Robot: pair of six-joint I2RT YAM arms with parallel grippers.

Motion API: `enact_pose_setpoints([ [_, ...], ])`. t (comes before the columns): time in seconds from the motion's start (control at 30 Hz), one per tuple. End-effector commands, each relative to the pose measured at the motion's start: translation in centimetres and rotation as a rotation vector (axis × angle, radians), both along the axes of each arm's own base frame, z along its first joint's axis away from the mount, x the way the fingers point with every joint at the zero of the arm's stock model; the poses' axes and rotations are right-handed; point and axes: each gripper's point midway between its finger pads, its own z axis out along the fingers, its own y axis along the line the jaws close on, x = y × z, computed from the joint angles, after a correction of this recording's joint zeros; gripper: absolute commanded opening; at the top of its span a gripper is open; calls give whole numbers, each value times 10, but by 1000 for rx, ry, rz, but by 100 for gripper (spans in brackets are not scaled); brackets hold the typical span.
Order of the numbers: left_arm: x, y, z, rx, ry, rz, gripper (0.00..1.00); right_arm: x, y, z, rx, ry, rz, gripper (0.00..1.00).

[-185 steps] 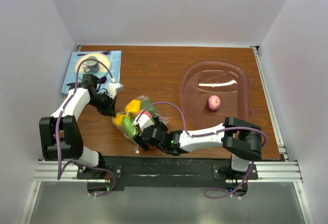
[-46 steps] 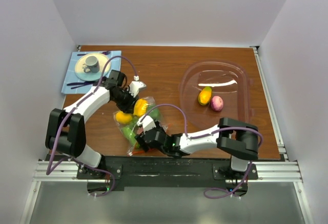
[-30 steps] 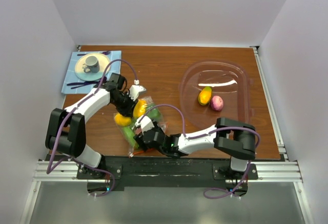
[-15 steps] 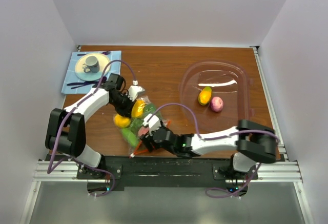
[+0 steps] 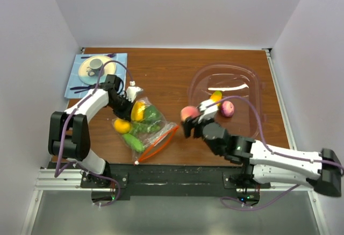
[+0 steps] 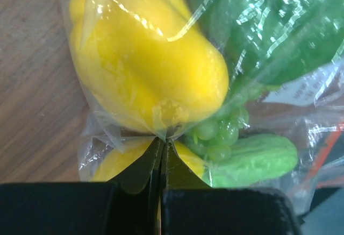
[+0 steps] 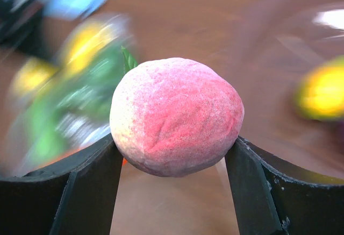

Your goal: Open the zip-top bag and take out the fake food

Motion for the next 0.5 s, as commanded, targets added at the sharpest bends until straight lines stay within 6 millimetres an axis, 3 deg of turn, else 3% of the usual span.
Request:
enact_pose_setpoints([
  [0.0,-3,-14,38,-88,-26,-37,4,43,-81,-4,-32,-3,-407,8],
  [0.03,2,-16,49,-99,-48,-42,5,50,-98,-12,-76,23,-473,8],
  [0.07,-1,-18,56,-113,-35,-42,10,56,-100,-6,-59,34,-514,11],
  [0.1,0,-20,62,-121,-39,-40,14,61,-101,-20,-127,70,-537,27],
  [0.13,5,-21,73,-128,-62,-41,18,64,-109,-28,-177,102,-563,34],
  [0.17,4,-21,77,-127,-62,-39,22,70,-104,-24,-175,114,-575,44],
  [0.2,6,-20,81,-125,-78,-35,23,72,-103,-27,-192,132,-588,75],
  [0.23,7,-19,84,-119,-91,-31,25,73,-106,-42,-260,172,-602,88],
  [0.27,10,-16,84,-105,-103,-24,28,77,-102,-37,-244,174,-618,97],
  [0.33,12,-9,81,-81,-119,-7,31,79,-98,-43,-274,195,-612,99],
  [0.47,30,17,61,24,-175,63,60,81,-92,-35,-219,180,-592,99],
])
